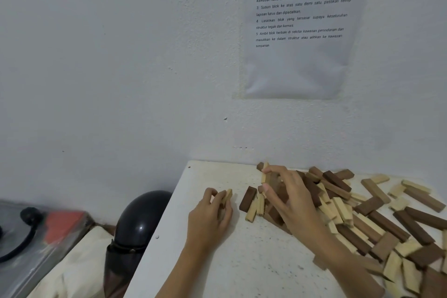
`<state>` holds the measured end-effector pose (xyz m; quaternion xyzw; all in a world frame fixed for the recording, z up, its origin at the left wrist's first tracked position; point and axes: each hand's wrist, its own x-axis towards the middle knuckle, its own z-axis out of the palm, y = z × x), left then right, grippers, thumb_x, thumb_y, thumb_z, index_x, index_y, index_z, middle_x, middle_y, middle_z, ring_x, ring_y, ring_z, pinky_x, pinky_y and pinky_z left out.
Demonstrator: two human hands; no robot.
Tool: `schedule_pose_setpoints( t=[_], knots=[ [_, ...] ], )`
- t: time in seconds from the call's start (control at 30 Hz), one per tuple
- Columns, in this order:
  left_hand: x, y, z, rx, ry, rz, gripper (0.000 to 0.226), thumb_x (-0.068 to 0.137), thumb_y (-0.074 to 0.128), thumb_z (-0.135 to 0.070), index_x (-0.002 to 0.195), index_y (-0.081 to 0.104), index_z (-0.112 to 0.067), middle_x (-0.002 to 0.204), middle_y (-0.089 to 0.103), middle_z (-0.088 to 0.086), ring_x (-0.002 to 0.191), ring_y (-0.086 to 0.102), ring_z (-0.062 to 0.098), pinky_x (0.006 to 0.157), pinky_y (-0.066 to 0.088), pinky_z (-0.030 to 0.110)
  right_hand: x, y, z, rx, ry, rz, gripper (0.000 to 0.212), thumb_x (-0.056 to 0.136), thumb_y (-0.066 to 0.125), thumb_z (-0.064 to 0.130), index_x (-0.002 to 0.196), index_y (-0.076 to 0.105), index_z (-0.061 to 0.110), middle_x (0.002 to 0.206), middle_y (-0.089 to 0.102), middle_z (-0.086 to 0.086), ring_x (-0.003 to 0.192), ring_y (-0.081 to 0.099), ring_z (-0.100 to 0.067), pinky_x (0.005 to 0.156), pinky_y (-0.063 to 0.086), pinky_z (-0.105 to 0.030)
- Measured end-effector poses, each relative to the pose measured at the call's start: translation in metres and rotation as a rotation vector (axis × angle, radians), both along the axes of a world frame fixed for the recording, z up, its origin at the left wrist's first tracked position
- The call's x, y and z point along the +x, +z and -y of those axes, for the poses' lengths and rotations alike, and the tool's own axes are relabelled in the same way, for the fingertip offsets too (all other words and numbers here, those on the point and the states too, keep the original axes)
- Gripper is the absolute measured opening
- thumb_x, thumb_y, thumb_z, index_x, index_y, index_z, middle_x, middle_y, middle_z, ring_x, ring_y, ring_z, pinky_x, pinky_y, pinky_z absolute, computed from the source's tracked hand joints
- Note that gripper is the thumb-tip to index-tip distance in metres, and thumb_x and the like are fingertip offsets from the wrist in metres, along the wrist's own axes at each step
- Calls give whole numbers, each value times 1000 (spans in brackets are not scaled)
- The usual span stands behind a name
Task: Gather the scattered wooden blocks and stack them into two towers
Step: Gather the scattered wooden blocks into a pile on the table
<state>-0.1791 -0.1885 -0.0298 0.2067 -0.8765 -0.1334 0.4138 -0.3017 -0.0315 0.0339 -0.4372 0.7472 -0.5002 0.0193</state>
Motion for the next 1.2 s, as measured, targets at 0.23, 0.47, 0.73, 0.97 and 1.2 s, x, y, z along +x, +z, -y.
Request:
schedule_pose_setpoints(
  t=[0.23,0.47,0.73,0.97,1.2],
  knots=[
    [-2,4,-14,173,-64,-152,27,87,58,-35,99,75,-18,85,55,-9,55,52,8,49,36,7,-6,-1,-23,-3,-70,-11,32,88,46,53,118,52,44,108,52,6,91,48,0,68,38,-11],
    [-54,45,-50,532,-141,-357,14,85,62,-22,92,74,-23,86,58,-6,66,57,8,56,41,14,-39,-5,-39,-13,-176,-44,24,88,47,47,112,49,45,98,53,-2,89,46,1,73,35,-7],
    [-130,37,-92,862,-144,-396,15,95,54,-23,92,68,-20,93,60,-6,78,59,8,68,47,27,-67,-26,-34,26,-266,-59,19,95,37,52,108,49,46,110,52,12,105,49,-10,92,43,-33],
    [-147,17,-99,901,-81,-386,34,83,43,-34,95,70,-17,100,63,-4,102,49,2,90,41,24,-61,-38,-26,-31,-322,29,25,92,25,47,101,48,48,108,51,32,109,42,7,98,37,-31],
    [-146,23,-100,1014,-185,-388,30,86,42,-24,94,71,-19,94,69,-12,95,61,3,91,50,35,-62,-34,-24,-213,-341,272,35,101,36,9,106,48,42,110,57,20,108,52,5,99,44,-28]
  ],
)
